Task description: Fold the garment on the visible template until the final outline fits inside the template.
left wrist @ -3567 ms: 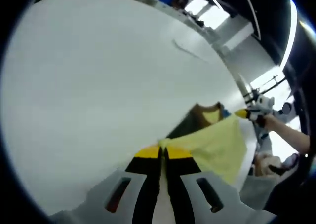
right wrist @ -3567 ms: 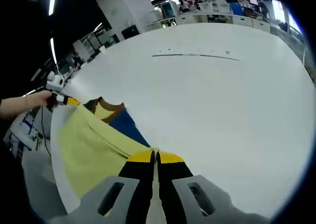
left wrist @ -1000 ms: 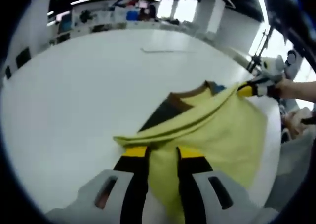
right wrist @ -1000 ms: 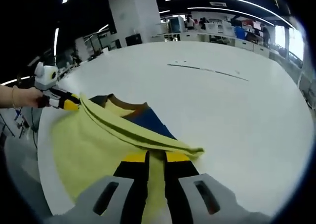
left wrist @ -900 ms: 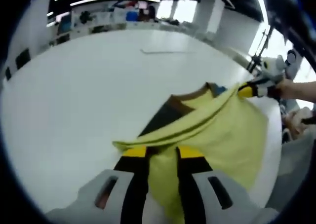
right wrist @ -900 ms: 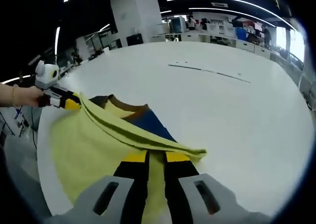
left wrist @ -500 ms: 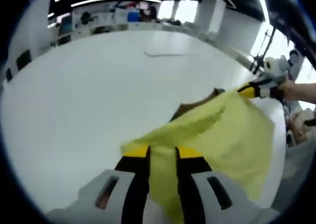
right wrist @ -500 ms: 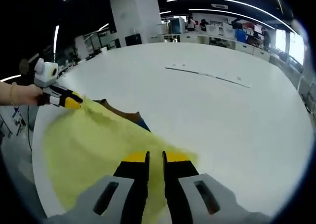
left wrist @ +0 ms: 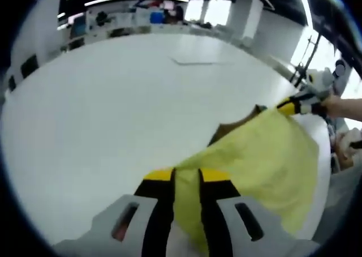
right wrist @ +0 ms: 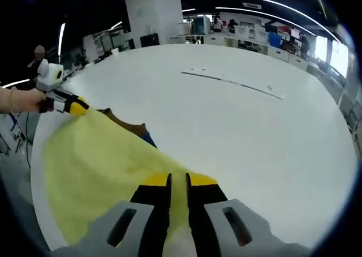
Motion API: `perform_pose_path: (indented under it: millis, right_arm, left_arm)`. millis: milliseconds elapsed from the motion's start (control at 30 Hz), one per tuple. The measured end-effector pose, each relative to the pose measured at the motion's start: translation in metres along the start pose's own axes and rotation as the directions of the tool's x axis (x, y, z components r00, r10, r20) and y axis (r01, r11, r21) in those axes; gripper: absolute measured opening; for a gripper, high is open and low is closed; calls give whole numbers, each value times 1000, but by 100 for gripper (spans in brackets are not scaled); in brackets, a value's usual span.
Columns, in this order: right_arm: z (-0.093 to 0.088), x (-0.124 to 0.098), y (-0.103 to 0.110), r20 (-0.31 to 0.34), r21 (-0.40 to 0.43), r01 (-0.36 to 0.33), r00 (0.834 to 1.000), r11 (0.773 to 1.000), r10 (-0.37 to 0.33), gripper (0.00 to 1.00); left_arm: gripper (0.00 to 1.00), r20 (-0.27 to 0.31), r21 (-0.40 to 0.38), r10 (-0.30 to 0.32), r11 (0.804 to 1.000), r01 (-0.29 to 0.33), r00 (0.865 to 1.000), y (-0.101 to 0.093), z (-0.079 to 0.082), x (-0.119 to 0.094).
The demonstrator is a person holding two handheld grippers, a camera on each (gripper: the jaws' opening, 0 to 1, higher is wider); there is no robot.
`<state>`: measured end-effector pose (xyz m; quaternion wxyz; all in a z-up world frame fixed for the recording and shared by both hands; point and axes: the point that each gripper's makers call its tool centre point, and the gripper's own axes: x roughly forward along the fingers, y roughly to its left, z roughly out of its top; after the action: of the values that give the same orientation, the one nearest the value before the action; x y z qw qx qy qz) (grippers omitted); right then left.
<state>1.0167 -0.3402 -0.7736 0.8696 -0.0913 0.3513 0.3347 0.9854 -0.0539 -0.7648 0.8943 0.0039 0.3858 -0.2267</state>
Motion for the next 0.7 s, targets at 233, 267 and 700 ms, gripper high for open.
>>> perform_pose_path:
  millis: [233, 267, 700]
  right_arm:
    - [5, -15, -3, 22, -6, 22, 1000, 1000, -22, 12]
    - [5, -20, -3, 30, -6, 24, 999, 1000, -24, 12]
    - [-52, -96, 12, 74, 120, -18, 997, 993, 9, 12]
  left_arm:
    - [24, -9, -5, 17, 1000, -17, 1000, 4, 4, -10]
    - [25, -5, -13, 17, 1000, -17, 1000, 5, 4, -16]
    - [28, 26, -188, 55, 981, -49, 998, 5, -71, -103]
